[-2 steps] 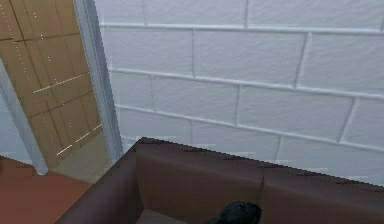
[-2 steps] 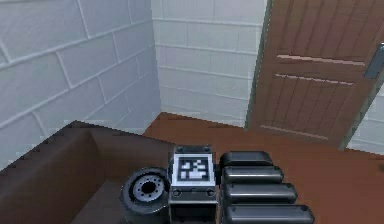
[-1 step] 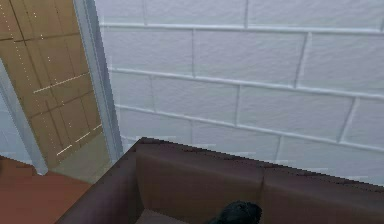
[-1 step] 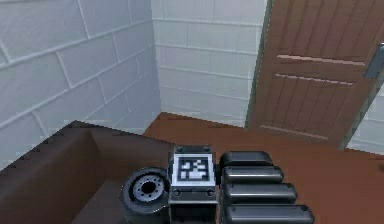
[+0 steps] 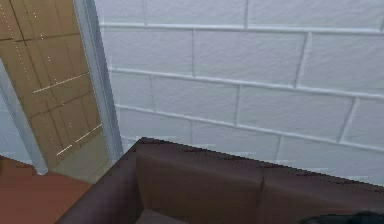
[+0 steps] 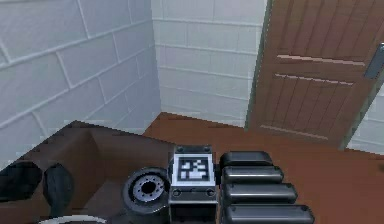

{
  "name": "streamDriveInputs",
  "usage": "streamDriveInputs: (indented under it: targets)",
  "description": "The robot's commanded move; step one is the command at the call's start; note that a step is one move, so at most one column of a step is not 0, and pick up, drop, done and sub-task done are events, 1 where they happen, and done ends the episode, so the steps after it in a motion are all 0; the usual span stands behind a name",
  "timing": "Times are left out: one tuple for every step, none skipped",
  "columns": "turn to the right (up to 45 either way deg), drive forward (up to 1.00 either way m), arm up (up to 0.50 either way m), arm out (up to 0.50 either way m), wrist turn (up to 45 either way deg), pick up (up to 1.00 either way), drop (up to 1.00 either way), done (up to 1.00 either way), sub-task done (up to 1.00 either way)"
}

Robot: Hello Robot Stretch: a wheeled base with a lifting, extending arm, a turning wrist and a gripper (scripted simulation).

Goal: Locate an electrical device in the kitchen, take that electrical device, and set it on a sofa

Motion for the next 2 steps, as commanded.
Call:
streamDriveInputs:
  targets:
    - [0.0, 0.0, -0.36, 0.0, 0.0, 0.0, 0.0, 0.0, 0.0]
    - [0.0, 0.0, -0.32, 0.0, 0.0, 0.0, 0.0, 0.0, 0.0]
